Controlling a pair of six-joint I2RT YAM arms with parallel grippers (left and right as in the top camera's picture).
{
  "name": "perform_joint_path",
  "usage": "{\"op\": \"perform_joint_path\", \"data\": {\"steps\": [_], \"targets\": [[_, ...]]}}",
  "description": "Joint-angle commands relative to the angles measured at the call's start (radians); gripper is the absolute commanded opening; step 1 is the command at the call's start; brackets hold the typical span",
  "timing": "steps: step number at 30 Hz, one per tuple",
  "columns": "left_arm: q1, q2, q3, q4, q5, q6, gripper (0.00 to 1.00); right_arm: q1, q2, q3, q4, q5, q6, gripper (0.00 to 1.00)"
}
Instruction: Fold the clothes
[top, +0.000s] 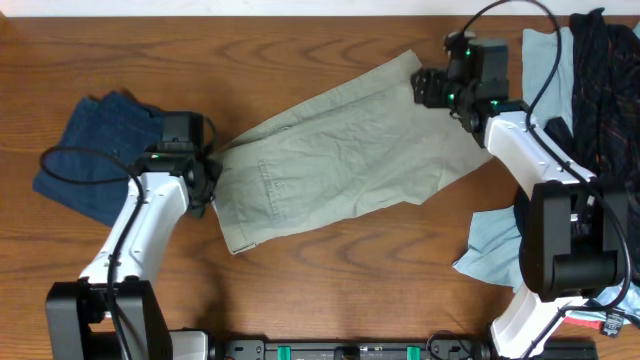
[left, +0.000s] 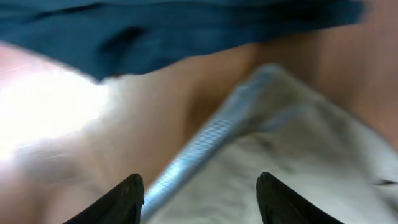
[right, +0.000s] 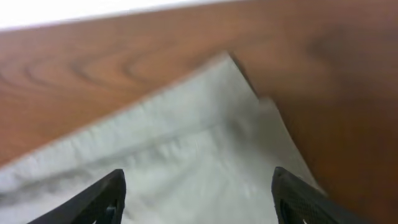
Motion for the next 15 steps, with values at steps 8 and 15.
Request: {"op": "perform_joint_path", "data": {"steps": [8,15], "targets": [[0.008,0.000,0.005,-0.088,0.048,0.214,0.63,-0.063,0.002,0.018,-0.254,0.194,0.003,0.73],[0.008,0.000,0.005,-0.084,0.048,0.239,0.64,-0.065,0.002,0.035,-0.206,0.024,-0.028,0.68]]}}
